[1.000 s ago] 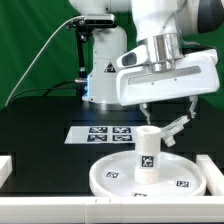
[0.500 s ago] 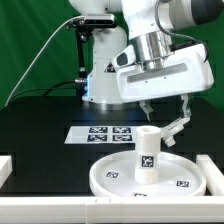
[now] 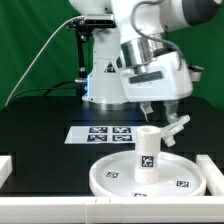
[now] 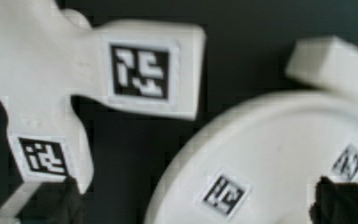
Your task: Assemble round table
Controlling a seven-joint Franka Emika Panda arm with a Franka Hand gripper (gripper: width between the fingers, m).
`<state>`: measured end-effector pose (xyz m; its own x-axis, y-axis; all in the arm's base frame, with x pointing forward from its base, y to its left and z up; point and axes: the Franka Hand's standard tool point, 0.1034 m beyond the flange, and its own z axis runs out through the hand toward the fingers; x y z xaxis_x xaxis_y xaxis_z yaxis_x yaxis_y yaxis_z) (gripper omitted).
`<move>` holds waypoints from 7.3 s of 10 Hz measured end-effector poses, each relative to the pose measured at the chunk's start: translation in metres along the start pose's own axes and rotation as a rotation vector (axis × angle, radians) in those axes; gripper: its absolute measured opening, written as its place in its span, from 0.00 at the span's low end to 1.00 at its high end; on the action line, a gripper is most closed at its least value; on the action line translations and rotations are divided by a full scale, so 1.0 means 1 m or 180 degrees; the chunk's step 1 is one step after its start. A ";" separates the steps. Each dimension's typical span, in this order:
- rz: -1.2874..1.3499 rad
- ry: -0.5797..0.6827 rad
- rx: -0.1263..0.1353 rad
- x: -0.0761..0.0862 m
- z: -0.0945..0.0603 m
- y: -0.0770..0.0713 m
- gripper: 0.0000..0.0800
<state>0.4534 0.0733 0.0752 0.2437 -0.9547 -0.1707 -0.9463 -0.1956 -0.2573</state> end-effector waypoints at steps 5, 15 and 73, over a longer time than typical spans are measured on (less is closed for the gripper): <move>0.1184 0.0053 0.0176 0.000 -0.010 0.002 0.81; 0.1315 0.0020 0.0644 -0.031 -0.062 -0.038 0.81; -0.1589 -0.0791 -0.1347 -0.110 0.016 0.020 0.81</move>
Offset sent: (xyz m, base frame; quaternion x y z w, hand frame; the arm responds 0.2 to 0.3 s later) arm 0.0000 0.0000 0.0000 0.0000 0.0000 0.1296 0.9916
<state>0.4111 0.1780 0.0738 0.6645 -0.6582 -0.3539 -0.6975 -0.7162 0.0225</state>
